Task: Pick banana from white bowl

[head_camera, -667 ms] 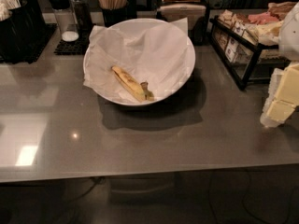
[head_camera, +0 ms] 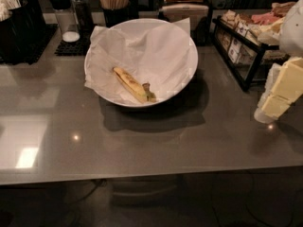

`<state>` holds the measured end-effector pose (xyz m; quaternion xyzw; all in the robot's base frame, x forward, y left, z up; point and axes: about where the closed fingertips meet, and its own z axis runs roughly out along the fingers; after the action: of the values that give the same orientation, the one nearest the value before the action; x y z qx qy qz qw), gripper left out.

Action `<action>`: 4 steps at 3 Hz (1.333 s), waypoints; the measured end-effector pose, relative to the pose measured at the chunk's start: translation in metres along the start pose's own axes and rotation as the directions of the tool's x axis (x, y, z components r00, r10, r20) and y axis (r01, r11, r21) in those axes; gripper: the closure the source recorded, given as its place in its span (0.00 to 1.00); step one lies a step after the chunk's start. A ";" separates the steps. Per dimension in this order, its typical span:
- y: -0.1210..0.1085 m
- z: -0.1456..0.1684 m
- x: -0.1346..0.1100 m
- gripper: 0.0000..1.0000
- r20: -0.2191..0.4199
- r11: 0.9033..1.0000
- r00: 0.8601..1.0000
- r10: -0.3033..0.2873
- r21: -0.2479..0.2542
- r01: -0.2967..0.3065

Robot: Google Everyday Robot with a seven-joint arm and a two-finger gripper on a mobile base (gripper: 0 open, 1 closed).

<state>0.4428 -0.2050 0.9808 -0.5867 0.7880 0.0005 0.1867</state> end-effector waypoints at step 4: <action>-0.030 0.000 -0.128 0.00 0.350 0.984 0.925 0.148 -0.149 -0.101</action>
Offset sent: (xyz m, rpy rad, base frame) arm 0.0946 0.1661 0.0790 0.6066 0.0911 0.0522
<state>0.5011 -0.0958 1.0250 -0.5363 0.7745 0.1703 0.2891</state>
